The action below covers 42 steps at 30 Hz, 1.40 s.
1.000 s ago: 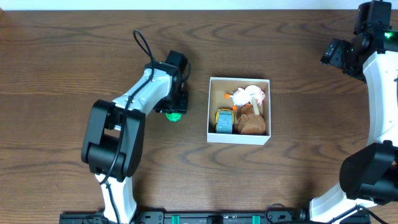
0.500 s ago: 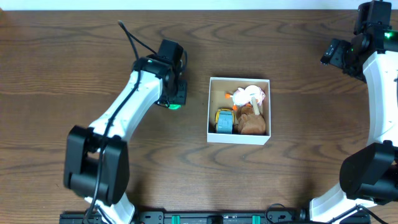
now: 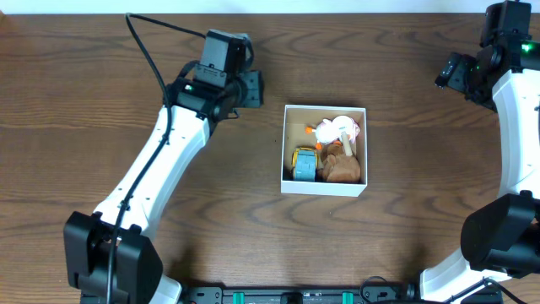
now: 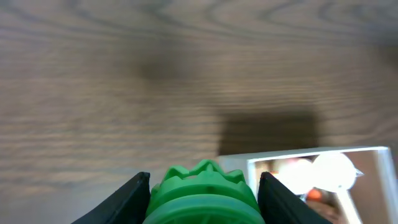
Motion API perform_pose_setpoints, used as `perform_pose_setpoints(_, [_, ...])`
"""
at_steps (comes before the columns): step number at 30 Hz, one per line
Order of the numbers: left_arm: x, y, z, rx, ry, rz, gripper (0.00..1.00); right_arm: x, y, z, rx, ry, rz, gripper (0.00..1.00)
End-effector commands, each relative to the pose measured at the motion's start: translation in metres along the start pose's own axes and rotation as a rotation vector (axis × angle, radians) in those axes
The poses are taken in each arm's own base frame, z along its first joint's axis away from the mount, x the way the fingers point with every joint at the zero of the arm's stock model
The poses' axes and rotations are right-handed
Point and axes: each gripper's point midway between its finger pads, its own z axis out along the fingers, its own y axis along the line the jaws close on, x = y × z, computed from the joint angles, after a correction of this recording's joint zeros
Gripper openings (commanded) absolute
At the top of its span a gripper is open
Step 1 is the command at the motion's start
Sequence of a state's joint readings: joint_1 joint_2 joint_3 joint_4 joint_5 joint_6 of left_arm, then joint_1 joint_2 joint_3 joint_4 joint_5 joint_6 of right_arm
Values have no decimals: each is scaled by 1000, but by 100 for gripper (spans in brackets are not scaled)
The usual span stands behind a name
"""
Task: Pack container
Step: 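Carry the green toy into the box and release it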
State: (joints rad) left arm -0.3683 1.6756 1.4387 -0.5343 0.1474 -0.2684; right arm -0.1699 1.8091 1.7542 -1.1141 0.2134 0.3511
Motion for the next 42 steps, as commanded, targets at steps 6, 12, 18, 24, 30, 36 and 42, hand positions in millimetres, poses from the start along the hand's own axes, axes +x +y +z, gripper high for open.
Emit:
perform_pose_setpoints(6, [7, -58, -7, 127, 2, 59, 51, -5, -4, -3, 6, -15, -1, 99])
perform_pose_setpoints(12, [22, -83, -6, 163, 25, 105, 51, -5, -4, -3, 6, -15, -1, 99])
perform_pose_setpoints(18, [39, -98, 8, 175, 69, 135, 51, -5, -4, -3, 6, -15, -1, 99])
perform_pose_setpoints(24, [52, -97, 32, 161, 115, 144, 51, -5, -4, -3, 5, -15, -1, 99])
perform_pose_setpoints(30, [62, -95, 53, 151, 146, 172, 51, -5, -4, -3, 6, -15, -1, 99])
perform_pose_setpoints(36, [72, -91, 69, 139, 176, 175, 51, -5, -4, -3, 5, -15, -1, 99])
perform_pose_setpoints(42, [69, -93, 71, 145, 163, 175, 52, -5, -4, -3, 6, -15, -1, 99])
